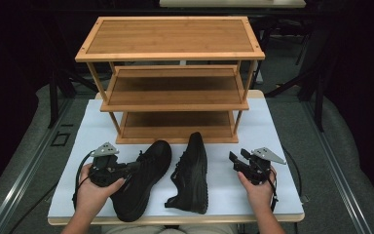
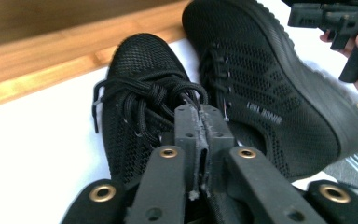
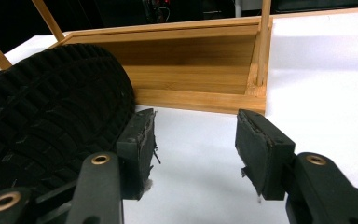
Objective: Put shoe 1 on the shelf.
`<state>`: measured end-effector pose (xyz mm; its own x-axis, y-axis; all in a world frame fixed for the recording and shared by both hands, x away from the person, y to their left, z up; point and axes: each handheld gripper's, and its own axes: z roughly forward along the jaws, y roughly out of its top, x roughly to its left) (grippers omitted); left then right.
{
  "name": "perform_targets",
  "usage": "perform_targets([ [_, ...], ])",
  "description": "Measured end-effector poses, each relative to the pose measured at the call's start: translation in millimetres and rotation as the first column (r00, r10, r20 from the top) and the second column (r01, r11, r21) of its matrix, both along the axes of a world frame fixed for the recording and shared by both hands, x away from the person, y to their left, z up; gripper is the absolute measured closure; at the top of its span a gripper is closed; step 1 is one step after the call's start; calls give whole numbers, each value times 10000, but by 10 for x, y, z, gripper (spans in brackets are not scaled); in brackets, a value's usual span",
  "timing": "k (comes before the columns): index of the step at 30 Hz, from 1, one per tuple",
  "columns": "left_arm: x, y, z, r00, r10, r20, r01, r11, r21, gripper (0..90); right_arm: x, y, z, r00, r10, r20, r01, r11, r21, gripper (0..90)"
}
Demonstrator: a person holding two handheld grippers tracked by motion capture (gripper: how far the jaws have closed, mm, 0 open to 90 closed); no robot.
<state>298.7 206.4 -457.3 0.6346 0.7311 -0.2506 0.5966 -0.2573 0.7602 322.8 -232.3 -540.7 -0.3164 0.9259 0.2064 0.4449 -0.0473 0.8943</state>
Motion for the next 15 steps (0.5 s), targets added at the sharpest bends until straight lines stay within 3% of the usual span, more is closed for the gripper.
perform_targets([
  [2,34,9,50,10000,62,70,-62,9999,-121,874,3,-4,-3,10000,-1,75,0,10000,57,471],
  [4,71,6,95,9985,305,446,-317,9991,270,874,1,-6,0,10000,-3,-18,3,10000,57,471],
  [11,300,43,154,9952,842,505,-835,9964,-144,875,8,-14,-7,10000,8,-57,-8,10000,62,471],
  [13,336,36,153,9936,965,590,-965,9953,-37,875,9,-16,-8,10000,12,-60,-11,10000,75,471],
  [14,405,-8,162,9884,1199,928,-1247,9911,473,875,10,-19,-8,10000,9,-58,-8,10000,69,471],
  [15,441,-23,168,9875,1270,937,-1321,9900,501,875,11,-19,-9,10000,10,-60,-9,10000,86,471],
])
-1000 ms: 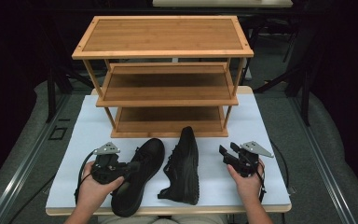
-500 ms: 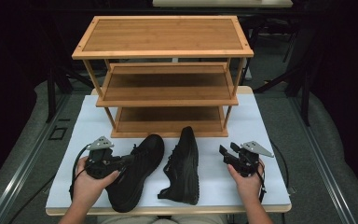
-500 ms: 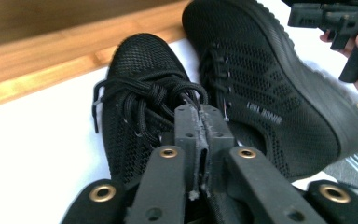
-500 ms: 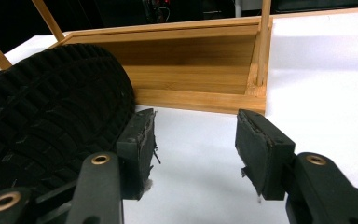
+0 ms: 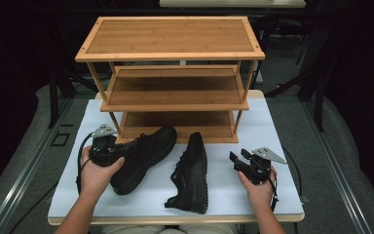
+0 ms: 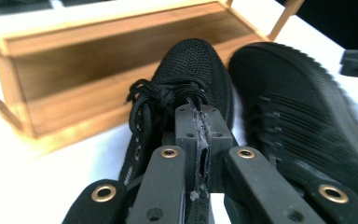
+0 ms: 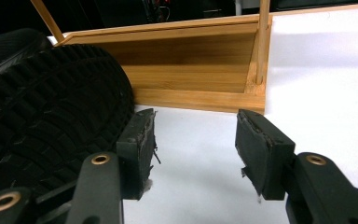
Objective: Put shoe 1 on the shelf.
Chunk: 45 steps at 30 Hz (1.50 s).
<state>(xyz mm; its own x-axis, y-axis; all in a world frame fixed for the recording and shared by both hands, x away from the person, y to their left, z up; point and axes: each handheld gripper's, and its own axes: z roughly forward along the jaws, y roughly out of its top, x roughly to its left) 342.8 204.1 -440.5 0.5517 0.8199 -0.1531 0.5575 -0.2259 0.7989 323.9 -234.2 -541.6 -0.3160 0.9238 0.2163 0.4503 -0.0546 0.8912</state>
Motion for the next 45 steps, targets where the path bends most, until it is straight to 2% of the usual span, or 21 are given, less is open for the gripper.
perform_targets([
  [3,140,-5,16,9995,308,-43,-308,9995,23,874,-1,-6,2,9999,16,-100,-16,10000,-41,471],
  [7,317,1,32,9969,791,-58,-792,9966,-208,875,7,-12,-7,10000,-5,-53,6,10000,80,471],
  [8,317,1,32,9969,791,-58,-792,9966,-208,875,7,-12,-7,10000,-5,-53,6,10000,80,471],
  [9,400,-21,40,9944,1060,6,-1059,9938,-346,874,8,-22,-7,10000,-25,-49,25,10000,95,471],
  [12,516,-98,17,9923,1235,112,-1231,9919,-328,874,8,-28,-6,9999,-10,-136,12,9999,109,471],
  [13,549,-120,4,9921,1253,84,-1251,9920,-146,874,10,-28,-8,9999,-7,-151,8,10000,89,471],
  [14,549,-120,4,9921,1253,84,-1251,9920,-146,873,9,-27,-8,9998,-6,-176,8,10000,94,471],
  [15,633,-189,-59,9917,1275,-171,-1270,9916,254,873,10,-26,-10,9999,10,-163,-8,10000,75,471],
  [17,689,-233,-108,9949,901,-444,-887,9955,326,872,9,-28,-10,9999,19,-154,-18,10000,74,471],
  [19,702,-280,-139,9953,748,-617,-734,9970,248,866,14,-32,-18,10000,18,-45,-18,9999,149,471],
  [21,673,-287,-134,9967,727,-360,-724,9973,91,802,20,-41,-26,10000,6,-83,-5,9999,136,471],
  [22,654,-270,-122,9972,653,-370,-649,9978,120,770,17,-50,-22,9996,-25,-280,27,10000,53,471],
  [23,626,-249,-112,9976,632,-295,-631,9980,30,736,24,-52,-30,9998,-30,-216,34,9998,173,471],
  [26,493,-119,-60,9986,523,-18,-524,9981,-313,686,22,-58,-29,9998,-48,-208,51,9998,190,469],
  [29,318,54,-12,9991,402,152,-386,9952,-902,636,16,-51,-24,9998,-59,-193,63,9998,187,468],
  [31,200,159,2,9993,306,212,-281,9940,-1061,611,12,-46,-22,9997,-27,-240,30,9999,128,467],
  [35,-76,330,-36,9994,-13,355,48,9952,-974,595,13,-25,-26,9998,-4,-187,7,9999,142,466],
  [39,-301,436,-142,9989,-208,432,234,9979,-601,583,11,-28,-23,9997,-21,-251,24,9999,130,465],
  [42,-413,466,-250,9991,-273,335,287,9987,-416,576,22,-24,-39,9998,-37,-196,41,9997,226,465],
  [45,-460,481,-366,9992,-170,368,182,9993,-314,561,27,-13,-45,9998,-48,-194,52,9998,205,465],
])
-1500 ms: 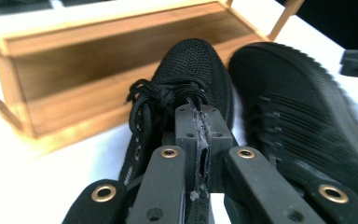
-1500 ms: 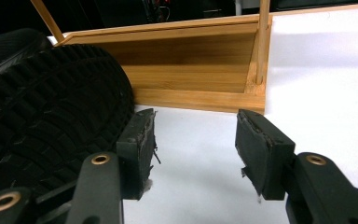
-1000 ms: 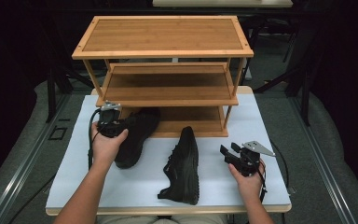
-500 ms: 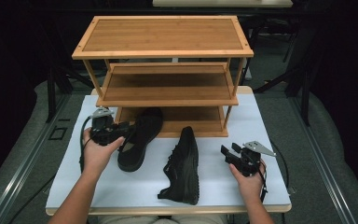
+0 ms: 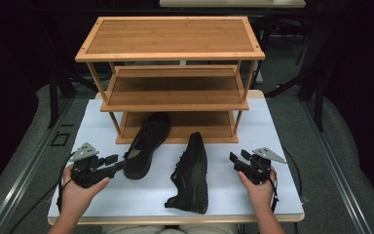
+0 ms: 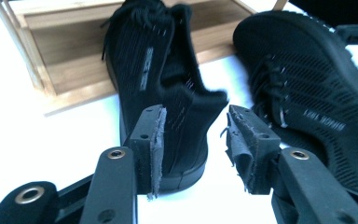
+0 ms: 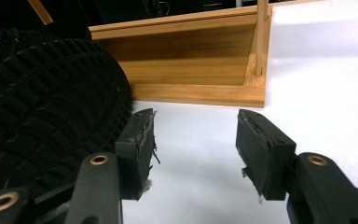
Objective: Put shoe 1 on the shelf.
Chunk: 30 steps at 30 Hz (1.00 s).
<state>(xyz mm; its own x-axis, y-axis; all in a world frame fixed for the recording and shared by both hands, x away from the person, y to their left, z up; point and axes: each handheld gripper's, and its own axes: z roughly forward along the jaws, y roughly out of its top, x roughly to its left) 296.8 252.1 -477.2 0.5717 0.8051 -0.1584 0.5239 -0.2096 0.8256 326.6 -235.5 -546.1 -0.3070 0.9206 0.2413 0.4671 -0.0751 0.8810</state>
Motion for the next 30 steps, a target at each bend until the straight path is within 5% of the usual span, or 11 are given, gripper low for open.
perform_targets([
  [10,86,-74,-306,9981,-181,-596,186,9998,79,539,16,-8,-23,9999,14,-114,-14,10000,-19,465],
  [15,118,-136,-392,9988,28,-495,2,9982,606,531,17,-13,-24,9997,32,-222,-32,10000,-8,464],
  [20,128,-126,-414,9991,49,-429,-28,9988,492,623,19,-8,-25,9994,89,-329,-90,9999,-56,463],
  [24,131,-166,-397,9998,-55,-209,73,9962,868,696,26,-3,-32,9996,69,-256,-69,10000,27,463],
  [30,212,-211,-353,9994,140,-326,-127,9992,392,733,26,-3,-32,9997,64,-239,-62,10000,74,463],
])
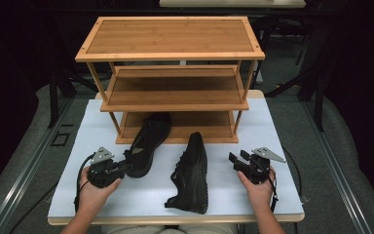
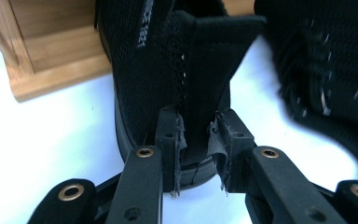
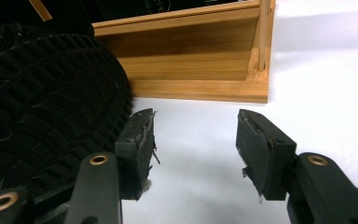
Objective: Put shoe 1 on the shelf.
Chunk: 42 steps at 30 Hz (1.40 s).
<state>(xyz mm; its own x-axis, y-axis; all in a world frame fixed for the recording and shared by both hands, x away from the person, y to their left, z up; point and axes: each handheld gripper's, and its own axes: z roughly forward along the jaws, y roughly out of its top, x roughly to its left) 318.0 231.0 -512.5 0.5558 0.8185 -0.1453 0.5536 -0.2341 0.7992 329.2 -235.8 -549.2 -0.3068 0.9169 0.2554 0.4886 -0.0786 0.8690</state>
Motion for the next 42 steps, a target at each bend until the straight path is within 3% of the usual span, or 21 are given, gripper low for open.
perform_targets([
  [7,235,-156,131,9992,400,94,-396,9985,-389,736,-4,-16,8,9999,-11,-115,11,10000,30,463],
  [13,455,-409,183,9967,801,141,-800,9967,-120,735,-2,-20,7,10000,-21,-52,22,10000,68,463],
  [24,807,-786,117,9891,1470,-11,-1469,9884,-380,729,5,-32,2,10000,59,-21,-59,9998,164,463],
  [27,875,-809,87,9894,1455,-43,-1455,9882,-476,723,4,-31,2,10000,76,-21,-75,9998,173,463],
  [33,975,-843,18,9957,916,-159,-929,9885,-1196,692,1,-27,-1,10000,93,-17,-93,9998,161,463],
  [36,978,-824,25,9967,791,-190,-808,9894,-1206,677,-19,-29,7,9999,86,-117,-85,10000,50,460],
  [39,955,-780,23,9977,664,-92,-671,9892,-1304,627,-43,-25,8,10000,21,75,-20,10000,-27,449],
  [42,917,-680,16,9985,425,-331,-471,9868,-1551,589,-91,-10,4,9999,105,-74,-108,9992,-378,445],
])
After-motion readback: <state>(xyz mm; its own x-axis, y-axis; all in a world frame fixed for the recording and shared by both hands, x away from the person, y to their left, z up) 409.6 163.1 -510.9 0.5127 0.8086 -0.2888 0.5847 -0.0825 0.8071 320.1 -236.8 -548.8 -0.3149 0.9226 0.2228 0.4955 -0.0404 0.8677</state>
